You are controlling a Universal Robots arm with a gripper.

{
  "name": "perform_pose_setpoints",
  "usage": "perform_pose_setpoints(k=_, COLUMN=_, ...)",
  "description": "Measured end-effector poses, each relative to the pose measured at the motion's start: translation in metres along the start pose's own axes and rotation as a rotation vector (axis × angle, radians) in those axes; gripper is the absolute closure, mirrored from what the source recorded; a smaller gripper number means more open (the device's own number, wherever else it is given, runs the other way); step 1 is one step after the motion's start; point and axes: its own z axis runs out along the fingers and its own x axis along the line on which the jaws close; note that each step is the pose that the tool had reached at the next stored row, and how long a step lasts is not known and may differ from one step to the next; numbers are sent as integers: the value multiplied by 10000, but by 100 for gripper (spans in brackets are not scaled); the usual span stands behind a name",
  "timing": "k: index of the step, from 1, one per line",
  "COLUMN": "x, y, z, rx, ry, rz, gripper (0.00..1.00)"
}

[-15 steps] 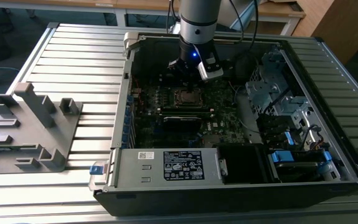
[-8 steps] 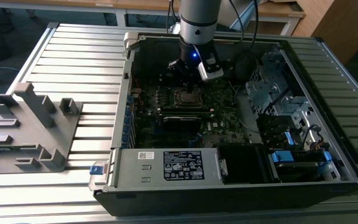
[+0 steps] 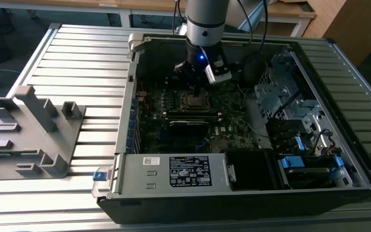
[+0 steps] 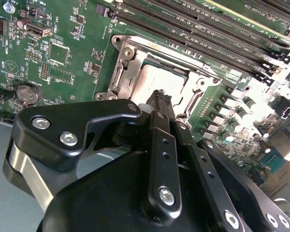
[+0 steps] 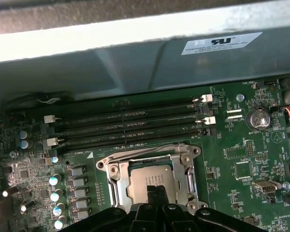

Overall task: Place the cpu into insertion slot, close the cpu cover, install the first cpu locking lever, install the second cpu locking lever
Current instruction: 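Install the second cpu locking lever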

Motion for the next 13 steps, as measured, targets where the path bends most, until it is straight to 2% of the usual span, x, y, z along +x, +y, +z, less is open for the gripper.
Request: perform_pose_setpoints(k=13, x=-1, y=-1, z=-36, rx=3, ry=1, rz=0, gripper=90)
